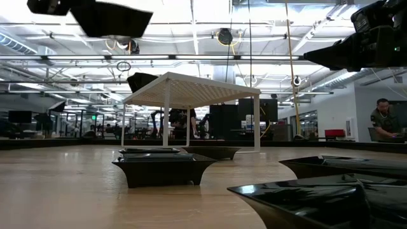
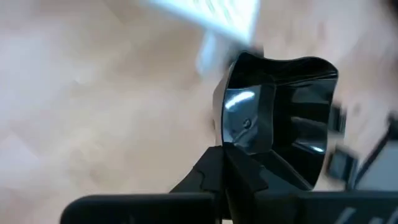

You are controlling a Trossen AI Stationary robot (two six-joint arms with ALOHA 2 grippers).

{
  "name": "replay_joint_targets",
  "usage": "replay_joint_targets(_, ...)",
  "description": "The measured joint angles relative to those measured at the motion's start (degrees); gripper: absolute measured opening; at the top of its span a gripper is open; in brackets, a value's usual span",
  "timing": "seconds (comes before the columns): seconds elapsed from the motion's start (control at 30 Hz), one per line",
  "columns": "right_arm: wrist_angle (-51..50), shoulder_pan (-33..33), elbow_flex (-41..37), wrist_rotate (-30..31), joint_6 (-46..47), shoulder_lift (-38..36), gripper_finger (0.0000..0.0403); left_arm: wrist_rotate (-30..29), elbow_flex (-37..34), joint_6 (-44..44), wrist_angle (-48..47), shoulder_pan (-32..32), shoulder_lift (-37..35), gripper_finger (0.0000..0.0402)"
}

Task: Pick & Place Mini shaped plates
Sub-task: Stack the distorted square plate on top of the stacked distorted square plates on the shelf

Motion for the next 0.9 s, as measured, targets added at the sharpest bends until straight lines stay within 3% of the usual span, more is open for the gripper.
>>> replay_joint_targets(0.13, 0.0, 0.0, 0.0, 0.0, 0.0, 0.0, 0.0073, -5.7, 0.0, 1.1, -7.4, 5.2, -8.7, 0.0003)
replay_joint_targets(0.27, 0.0, 0.0, 0.0, 0.0, 0.0, 0.0, 0.0073, -6.1, 0.0, 5.3, -10.4, 14.4, -15.8, 0.0003)
replay_joint_targets(0.4, 0.0, 0.0, 0.0, 0.0, 0.0, 0.0, 0.0073, -4.3, 0.0, 14.7, -6.8, 25.8, -19.1, 0.0003)
replay_joint_targets(0.57, 0.0, 0.0, 0.0, 0.0, 0.0, 0.0, 0.0073, 7.1, 0.0, 27.0, 0.0, 40.3, -16.9, 0.0002)
replay_joint_targets(0.7, 0.0, 0.0, 0.0, 0.0, 0.0, 0.0, 0.0073, 12.1, 0.0, 34.4, 0.6, 50.1, -13.0, 0.0002)
replay_joint_targets(0.9, 0.0, 0.0, 0.0, 0.0, 0.0, 0.0, 0.0073, 18.8, 0.0, 42.3, 2.7, 58.3, -6.8, 0.0002)
